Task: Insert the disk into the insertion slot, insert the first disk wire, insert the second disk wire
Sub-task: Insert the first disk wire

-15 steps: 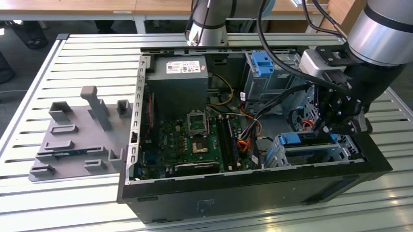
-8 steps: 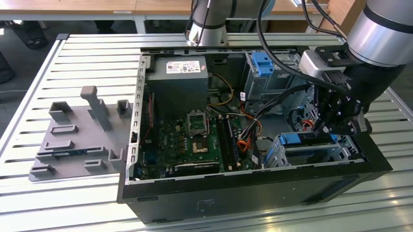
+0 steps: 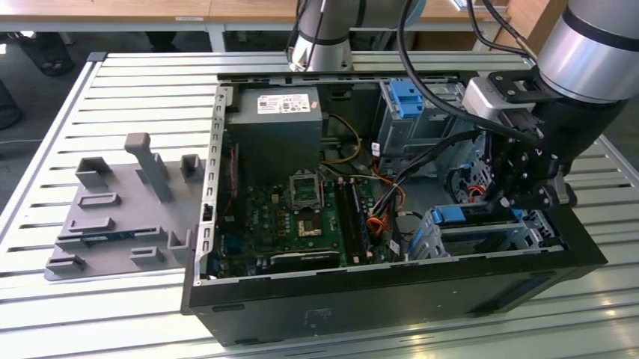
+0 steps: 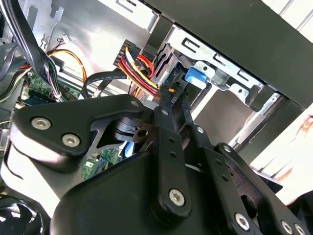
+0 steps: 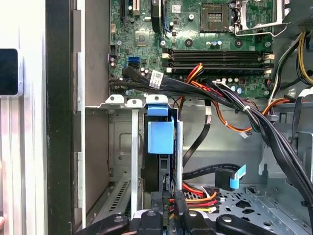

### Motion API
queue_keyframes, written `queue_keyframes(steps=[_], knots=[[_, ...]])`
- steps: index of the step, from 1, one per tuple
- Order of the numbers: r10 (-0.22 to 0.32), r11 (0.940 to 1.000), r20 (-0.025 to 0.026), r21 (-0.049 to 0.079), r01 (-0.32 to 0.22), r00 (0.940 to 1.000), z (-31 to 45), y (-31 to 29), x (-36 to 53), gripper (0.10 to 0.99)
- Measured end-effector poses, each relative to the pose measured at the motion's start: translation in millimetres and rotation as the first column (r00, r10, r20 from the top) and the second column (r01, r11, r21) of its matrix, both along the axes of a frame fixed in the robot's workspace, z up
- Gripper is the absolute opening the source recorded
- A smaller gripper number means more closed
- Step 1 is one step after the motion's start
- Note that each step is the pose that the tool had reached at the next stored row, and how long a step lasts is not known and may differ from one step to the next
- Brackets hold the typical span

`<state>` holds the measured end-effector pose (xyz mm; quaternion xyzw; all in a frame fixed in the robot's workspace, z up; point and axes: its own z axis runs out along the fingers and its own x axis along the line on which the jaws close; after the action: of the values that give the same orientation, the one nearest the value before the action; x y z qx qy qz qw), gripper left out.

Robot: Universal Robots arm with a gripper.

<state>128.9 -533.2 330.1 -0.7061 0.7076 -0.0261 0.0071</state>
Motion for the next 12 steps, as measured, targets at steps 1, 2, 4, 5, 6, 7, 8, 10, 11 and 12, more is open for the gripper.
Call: queue_keyframes(steps=[1, 2, 4, 5, 6, 7, 8, 10, 11, 12], knots=[[0.000, 1.0000, 0.0000, 0.000, 0.000, 1.0000, 0.7, 0.0, 0.0, 0.239], [0.000, 1.0000, -0.0001, 0.001, 0.000, 1.0000, 1.4, 0.0, 0.0, 0.239], [0.000, 1.0000, -0.0003, 0.001, 0.000, 1.0000, 2.9, 0.0, 0.0, 0.239], [0.000, 1.0000, -0.0004, 0.001, 0.000, 1.0000, 3.7, 0.0, 0.0, 0.239], [0.000, 1.0000, -0.0004, 0.001, 0.000, 1.0000, 4.6, 0.0, 0.0, 0.239], [0.000, 1.0000, -0.0005, 0.001, 0.000, 1.0000, 5.4, 0.0, 0.0, 0.239], [0.000, 1.0000, -0.0006, 0.001, 0.000, 1.0000, 6.0, 0.0, 0.0, 0.239], [0.000, 1.0000, -0.0008, 0.001, 0.000, 1.0000, 7.8, 0.0, 0.0, 0.239], [0.000, 1.0000, -0.0009, 0.001, 0.000, 1.0000, 8.5, 0.0, 0.0, 0.224], [0.000, 1.0000, -0.0010, 0.001, 0.000, 1.0000, 9.2, 0.0, 0.0, 0.224]])
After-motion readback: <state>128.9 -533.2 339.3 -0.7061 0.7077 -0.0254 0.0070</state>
